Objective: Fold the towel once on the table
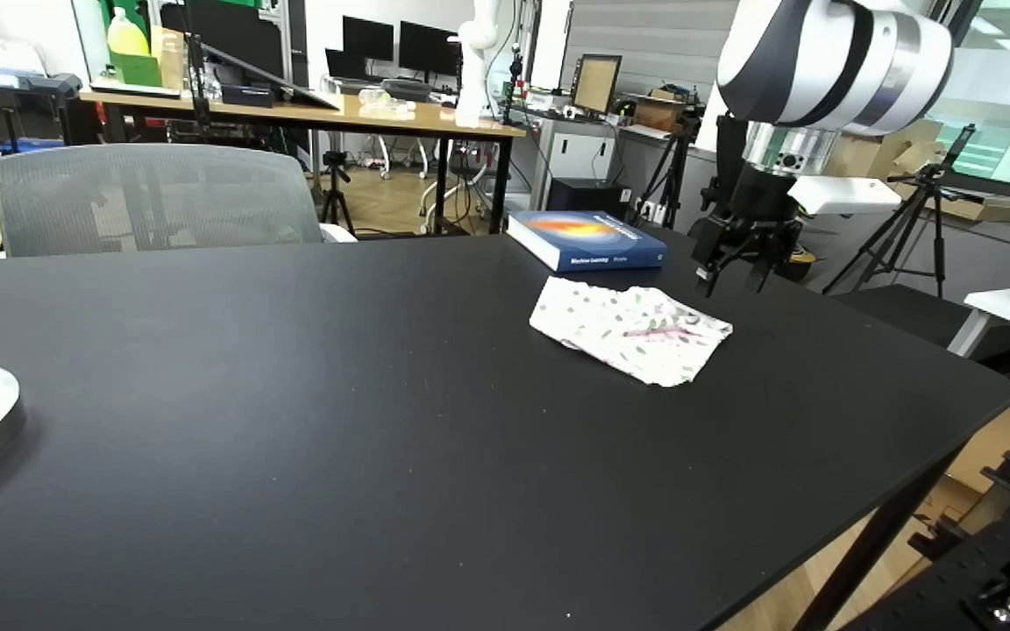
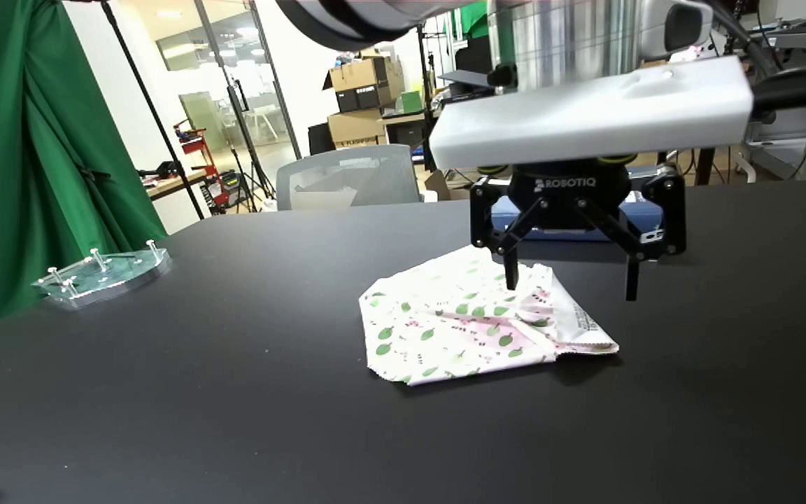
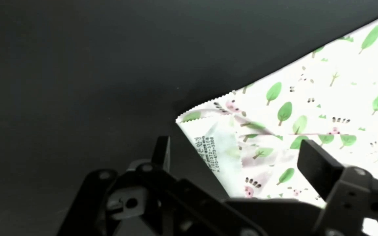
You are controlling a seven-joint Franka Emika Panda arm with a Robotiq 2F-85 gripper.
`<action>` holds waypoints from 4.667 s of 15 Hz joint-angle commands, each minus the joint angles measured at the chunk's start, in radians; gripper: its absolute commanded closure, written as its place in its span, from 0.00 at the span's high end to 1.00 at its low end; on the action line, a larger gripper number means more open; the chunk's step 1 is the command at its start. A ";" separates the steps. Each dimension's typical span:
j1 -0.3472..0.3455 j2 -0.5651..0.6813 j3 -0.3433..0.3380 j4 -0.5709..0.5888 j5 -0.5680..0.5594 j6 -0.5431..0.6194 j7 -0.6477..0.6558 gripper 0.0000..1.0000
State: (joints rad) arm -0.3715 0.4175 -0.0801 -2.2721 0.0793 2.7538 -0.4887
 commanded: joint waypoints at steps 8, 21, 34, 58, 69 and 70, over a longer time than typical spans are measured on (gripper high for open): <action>-0.008 0.123 0.003 0.102 -0.046 0.071 0.041 1.00; -0.024 0.168 0.034 0.152 -0.044 0.067 0.036 0.12; -0.022 0.173 0.032 0.154 -0.061 0.019 0.024 0.46; -0.040 0.112 0.062 0.124 -0.074 -0.019 -0.012 0.00; 0.002 -0.122 0.159 -0.030 0.027 -0.117 -0.121 0.00; 0.018 -0.133 0.159 -0.048 0.035 -0.125 -0.124 0.00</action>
State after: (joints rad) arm -0.3813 0.3496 0.0766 -2.2527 0.0824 2.6541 -0.5830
